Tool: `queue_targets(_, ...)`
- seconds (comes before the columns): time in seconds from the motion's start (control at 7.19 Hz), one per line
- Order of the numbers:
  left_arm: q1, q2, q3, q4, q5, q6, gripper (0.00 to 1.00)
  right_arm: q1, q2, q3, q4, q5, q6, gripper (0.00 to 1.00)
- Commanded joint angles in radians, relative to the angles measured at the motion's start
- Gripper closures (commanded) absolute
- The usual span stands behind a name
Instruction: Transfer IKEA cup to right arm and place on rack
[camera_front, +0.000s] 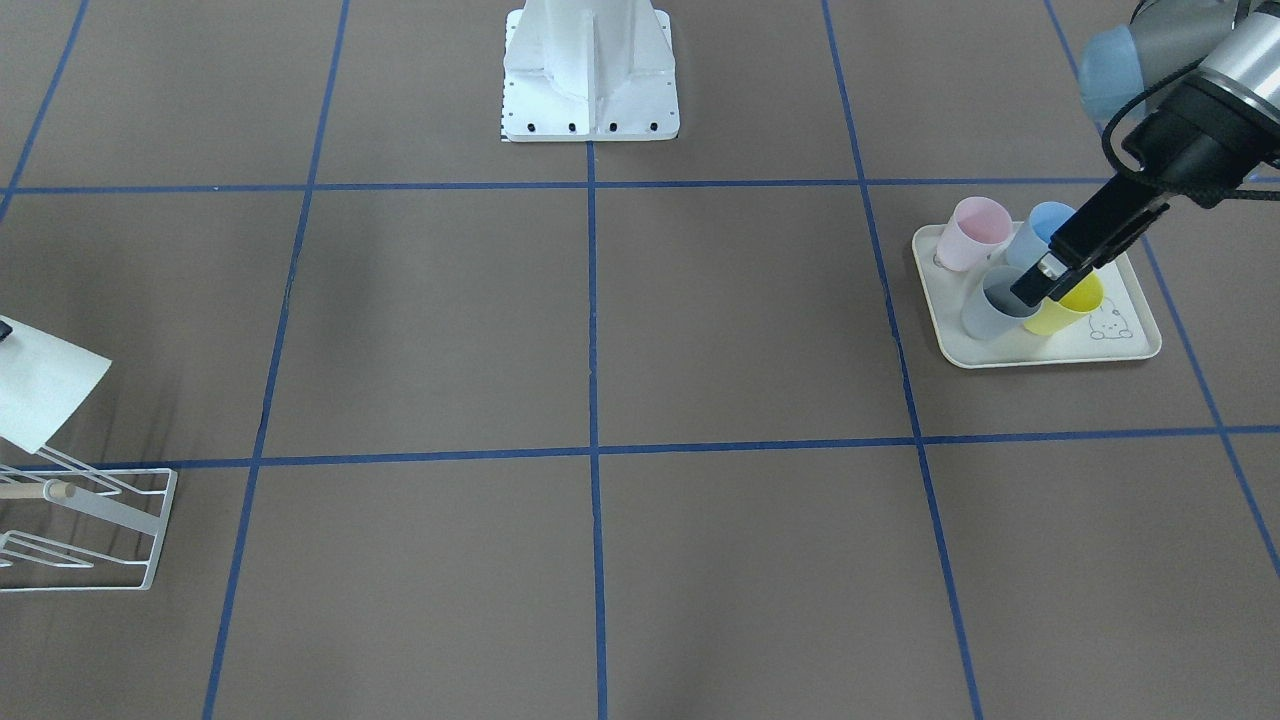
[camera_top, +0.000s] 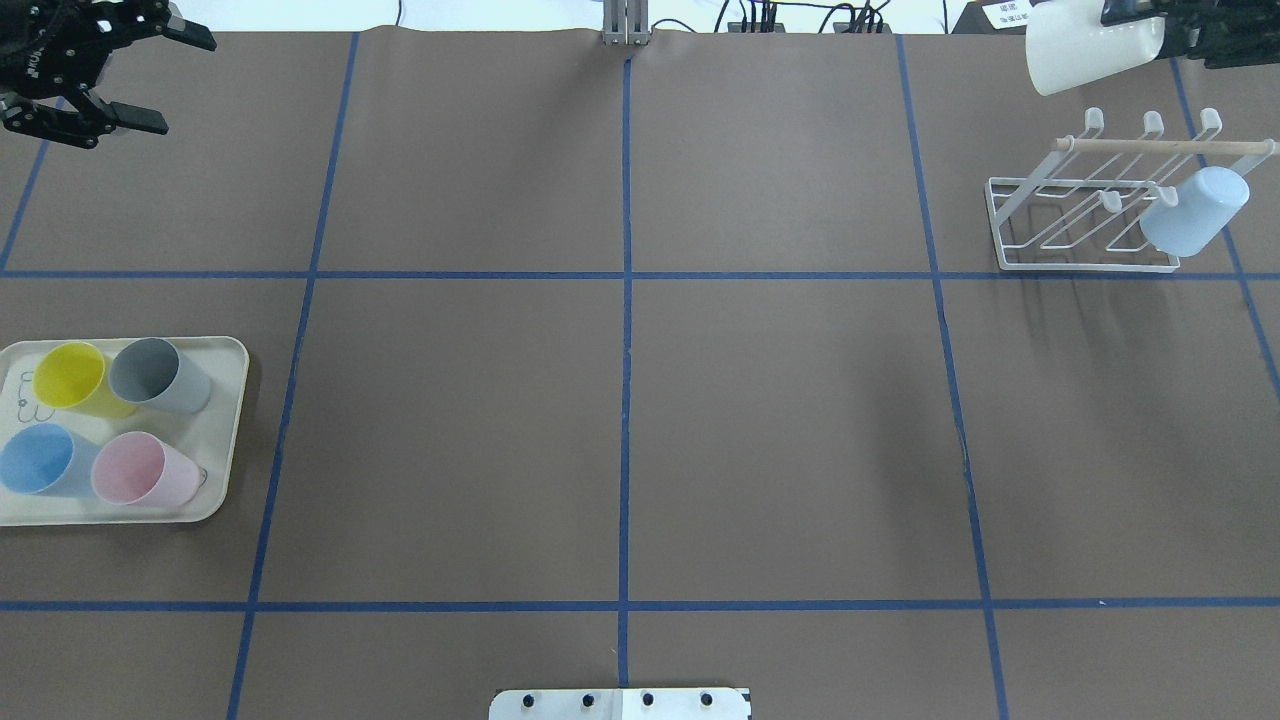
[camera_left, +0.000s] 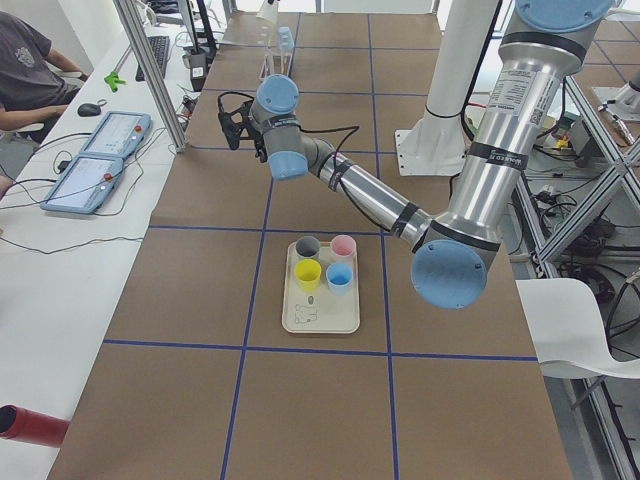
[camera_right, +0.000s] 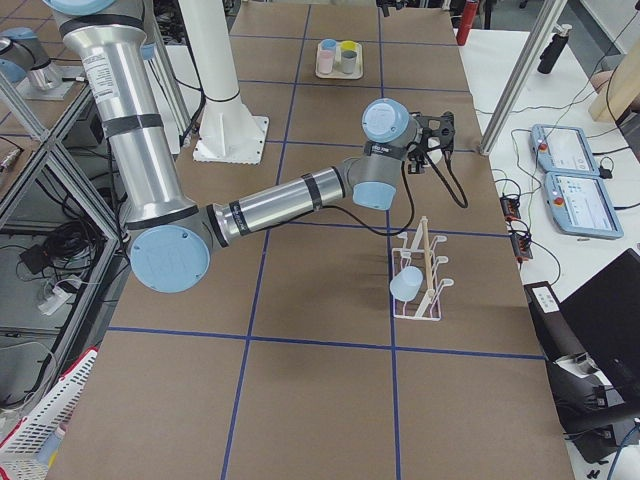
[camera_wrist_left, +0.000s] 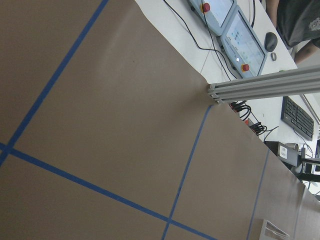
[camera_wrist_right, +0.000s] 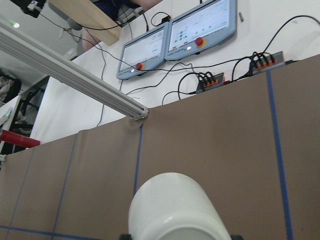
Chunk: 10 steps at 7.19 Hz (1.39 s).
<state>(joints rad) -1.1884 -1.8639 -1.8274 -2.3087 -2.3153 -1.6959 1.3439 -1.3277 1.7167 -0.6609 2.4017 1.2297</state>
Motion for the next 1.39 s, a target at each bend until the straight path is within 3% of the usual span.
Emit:
queue_targets(0.0, -0.003, 0.02, -0.001, 0.008, 0.011, 0.009, 0.0, 0.004, -0.034, 0.166, -0.419, -0.065, -0.287, 0.7)
queue_targets(0.14, -0.004, 0.032, -0.001, 0.008, 0.023, 0.009, 0.0, 0.018, -0.042, 0.208, -0.548, -0.067, -0.402, 0.7)
queue_targets(0.42, -0.002, 0.049, -0.001, 0.006, 0.025, 0.009, 0.0, 0.035, -0.134, 0.213, -0.658, -0.059, -0.653, 0.7)
queue_targets(0.7, -0.003, 0.066, -0.016, 0.006, 0.024, 0.009, 0.0, 0.067, -0.133, 0.202, -0.889, -0.052, -0.899, 0.7)
queue_targets(0.83, -0.004, 0.068, -0.026, 0.006, 0.024, 0.009, 0.0, 0.067, -0.137, 0.19, -0.925, -0.056, -0.95, 0.7)
queue_targets(1.25, -0.002, 0.084, -0.038, 0.006, 0.024, 0.009, 0.0, 0.032, -0.053, 0.026, -0.919, -0.065, -0.972, 0.7)
